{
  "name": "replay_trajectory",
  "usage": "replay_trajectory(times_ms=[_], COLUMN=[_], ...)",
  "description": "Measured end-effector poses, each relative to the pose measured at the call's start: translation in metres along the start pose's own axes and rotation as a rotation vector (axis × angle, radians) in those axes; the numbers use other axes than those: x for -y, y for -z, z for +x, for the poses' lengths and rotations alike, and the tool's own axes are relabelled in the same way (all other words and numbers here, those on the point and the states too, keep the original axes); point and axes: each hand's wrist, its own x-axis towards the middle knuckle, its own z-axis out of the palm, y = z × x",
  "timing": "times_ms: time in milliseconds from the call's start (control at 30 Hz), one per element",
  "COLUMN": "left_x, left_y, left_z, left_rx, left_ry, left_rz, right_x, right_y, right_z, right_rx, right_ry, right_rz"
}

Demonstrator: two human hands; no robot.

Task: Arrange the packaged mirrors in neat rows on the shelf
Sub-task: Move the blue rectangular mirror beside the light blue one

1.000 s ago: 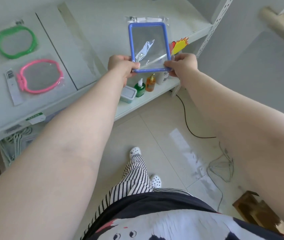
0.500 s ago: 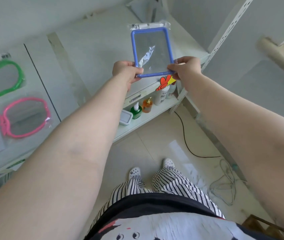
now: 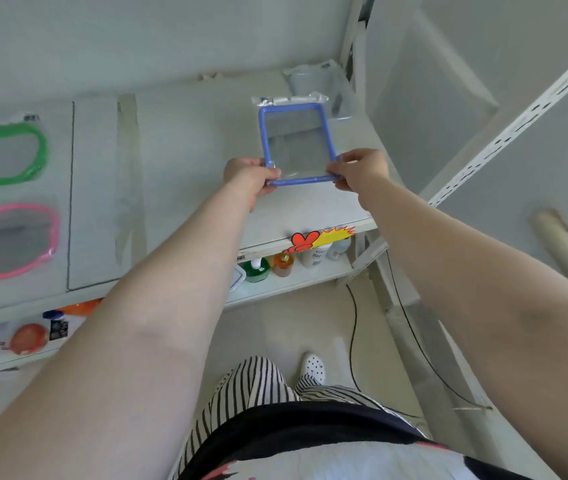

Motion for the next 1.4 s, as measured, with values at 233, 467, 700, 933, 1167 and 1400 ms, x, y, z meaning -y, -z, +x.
replay_trajectory(times_ms=[233,467,700,933,1167,1400], left_x=[-0.013,-0.034,-0.023,-0.014,-0.004,0.001], left_y=[0.003,0.006,0.005,-0.005,-0.016,-0.018], left_z=[0.029,0.076,0.137,0.182,0.209,0.206], left_rx=[-0.213,-0.178,-0.057,-0.185,-0.298,-0.377], left_ry=[-0.048,-0.128,-0.161,-0.239,-0.289,-0.334], left_rz=[-0.022,-0.06,-0.082,-0.042,0.132,0.312], right_x=[0.026,0.044,0.033,0.026,0.023,0.005], right_y=[-0.023,-0.05,-0.074,-0.087,-0.095,-0.094], right_z=[0.045,0.101,0.157,0.193,0.213,0.218], right_rx=[0.159,0.207,0.197,0.204,0.063,-0.047], right_ry=[0.038,0.056,0.065,0.179,0.312,0.334], right_rz=[-0.011,0.041,0.102,0.042,-0.264,-0.338])
